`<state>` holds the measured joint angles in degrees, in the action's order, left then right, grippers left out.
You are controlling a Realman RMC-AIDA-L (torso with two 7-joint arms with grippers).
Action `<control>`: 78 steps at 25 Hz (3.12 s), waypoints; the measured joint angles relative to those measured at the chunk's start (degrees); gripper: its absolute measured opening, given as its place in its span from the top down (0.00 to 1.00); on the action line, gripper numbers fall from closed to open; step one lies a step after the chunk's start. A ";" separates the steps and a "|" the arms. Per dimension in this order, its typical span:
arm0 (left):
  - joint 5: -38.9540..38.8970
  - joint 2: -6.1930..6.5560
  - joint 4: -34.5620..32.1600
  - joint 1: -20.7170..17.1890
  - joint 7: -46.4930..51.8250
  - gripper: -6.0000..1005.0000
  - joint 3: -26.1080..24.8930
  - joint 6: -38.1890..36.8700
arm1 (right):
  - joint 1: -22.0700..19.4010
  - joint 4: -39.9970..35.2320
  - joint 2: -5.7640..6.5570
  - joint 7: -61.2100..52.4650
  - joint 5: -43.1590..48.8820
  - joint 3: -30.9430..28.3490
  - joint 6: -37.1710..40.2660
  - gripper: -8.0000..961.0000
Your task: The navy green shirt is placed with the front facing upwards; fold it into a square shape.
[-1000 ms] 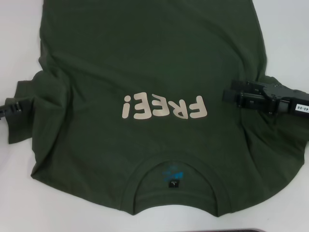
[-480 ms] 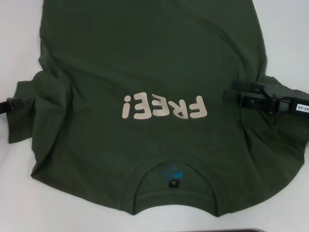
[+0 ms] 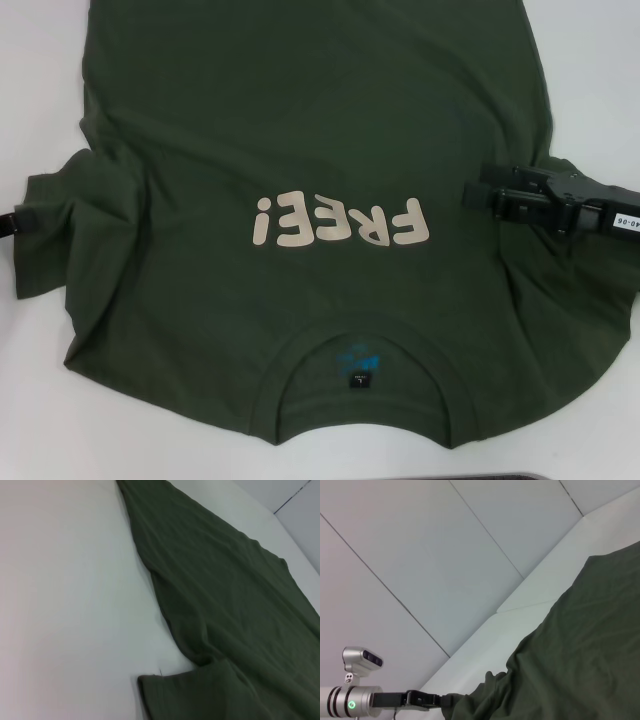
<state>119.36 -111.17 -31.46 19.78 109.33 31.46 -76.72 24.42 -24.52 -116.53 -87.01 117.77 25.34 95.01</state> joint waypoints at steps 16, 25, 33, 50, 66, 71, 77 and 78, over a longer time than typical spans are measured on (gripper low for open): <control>-2.23 -0.69 -0.41 1.73 0.00 0.99 -7.13 -7.44 | -0.12 0.00 0.00 0.00 0.00 -0.21 -0.10 0.04; -4.22 -2.10 -0.60 3.59 0.00 0.99 -8.77 -12.42 | -0.17 0.10 0.00 0.00 0.00 -0.20 -0.10 0.04; -4.26 -6.03 -0.43 5.96 -0.16 0.99 -8.34 -12.01 | -0.17 0.08 0.00 0.00 0.00 -0.20 -0.09 0.04; -4.16 -9.61 2.19 6.58 -0.38 0.98 -8.17 -10.33 | -0.26 0.08 -0.17 0.08 0.00 -0.20 -0.09 0.04; -3.83 -11.24 4.33 7.83 -1.33 0.97 -7.38 -8.77 | -0.93 0.08 -0.45 0.36 0.09 -0.20 -0.10 0.04; -4.07 -11.55 4.94 8.24 -1.46 0.81 -6.06 -8.30 | -1.18 0.08 -0.39 0.32 0.05 -0.20 -0.10 0.04; -4.20 -11.69 4.91 8.50 -1.49 0.59 -5.97 -8.26 | -1.30 0.08 -0.35 0.29 0.01 -0.20 -0.03 0.04; -4.23 -11.69 4.90 8.51 -1.49 0.57 -5.97 -8.26 | -1.35 0.08 -0.36 0.29 0.00 -0.20 -0.02 0.04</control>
<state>115.13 -122.86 -26.55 28.29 107.83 25.49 -84.98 23.08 -24.44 -116.88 -86.72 117.78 25.14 94.99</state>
